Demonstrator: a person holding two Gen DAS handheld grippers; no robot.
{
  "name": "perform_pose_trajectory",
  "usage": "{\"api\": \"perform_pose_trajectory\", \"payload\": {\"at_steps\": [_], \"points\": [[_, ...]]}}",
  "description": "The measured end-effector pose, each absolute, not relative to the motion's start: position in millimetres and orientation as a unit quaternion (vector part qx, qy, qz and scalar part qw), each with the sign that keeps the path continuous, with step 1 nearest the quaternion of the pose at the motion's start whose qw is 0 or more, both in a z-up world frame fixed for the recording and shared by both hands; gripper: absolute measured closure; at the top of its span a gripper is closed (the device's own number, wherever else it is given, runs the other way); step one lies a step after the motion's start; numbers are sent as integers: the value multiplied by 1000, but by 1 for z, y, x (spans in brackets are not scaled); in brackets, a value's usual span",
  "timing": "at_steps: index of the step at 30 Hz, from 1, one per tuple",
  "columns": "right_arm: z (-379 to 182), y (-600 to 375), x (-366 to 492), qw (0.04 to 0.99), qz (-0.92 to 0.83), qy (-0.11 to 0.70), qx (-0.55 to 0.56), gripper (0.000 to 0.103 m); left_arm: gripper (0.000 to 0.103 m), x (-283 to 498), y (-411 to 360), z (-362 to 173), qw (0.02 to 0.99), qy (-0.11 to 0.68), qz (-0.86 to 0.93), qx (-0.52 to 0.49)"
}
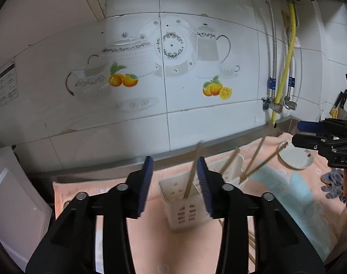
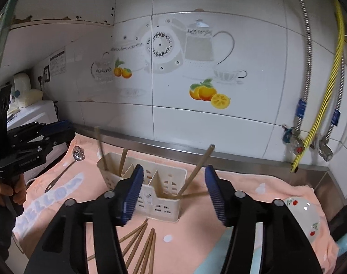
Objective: Organize utensils
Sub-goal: 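Open the left tool while the right tool opens, releasing both chopsticks into the holder, then pull both open tools back above the remaining chopsticks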
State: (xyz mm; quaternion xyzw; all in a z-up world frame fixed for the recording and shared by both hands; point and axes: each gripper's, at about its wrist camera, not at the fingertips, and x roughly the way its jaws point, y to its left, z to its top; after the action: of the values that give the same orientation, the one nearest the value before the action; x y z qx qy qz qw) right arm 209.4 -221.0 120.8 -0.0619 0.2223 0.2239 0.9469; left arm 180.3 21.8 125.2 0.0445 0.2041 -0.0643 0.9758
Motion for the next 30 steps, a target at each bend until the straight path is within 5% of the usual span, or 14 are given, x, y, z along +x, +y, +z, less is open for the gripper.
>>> {"api": "perform_pose_trajectory", "payload": {"at_steps": [5, 14, 30], "points": [[104, -228, 184, 949, 219, 220, -50, 26, 32, 154, 22, 107, 974, 214, -64, 40], [55, -231, 147, 944, 211, 247, -57, 15, 12, 121, 22, 58, 963, 259, -61, 27], [-10, -226, 113, 933, 196, 296, -60, 10, 5, 91, 27, 0, 947, 319, -42, 2]]}}
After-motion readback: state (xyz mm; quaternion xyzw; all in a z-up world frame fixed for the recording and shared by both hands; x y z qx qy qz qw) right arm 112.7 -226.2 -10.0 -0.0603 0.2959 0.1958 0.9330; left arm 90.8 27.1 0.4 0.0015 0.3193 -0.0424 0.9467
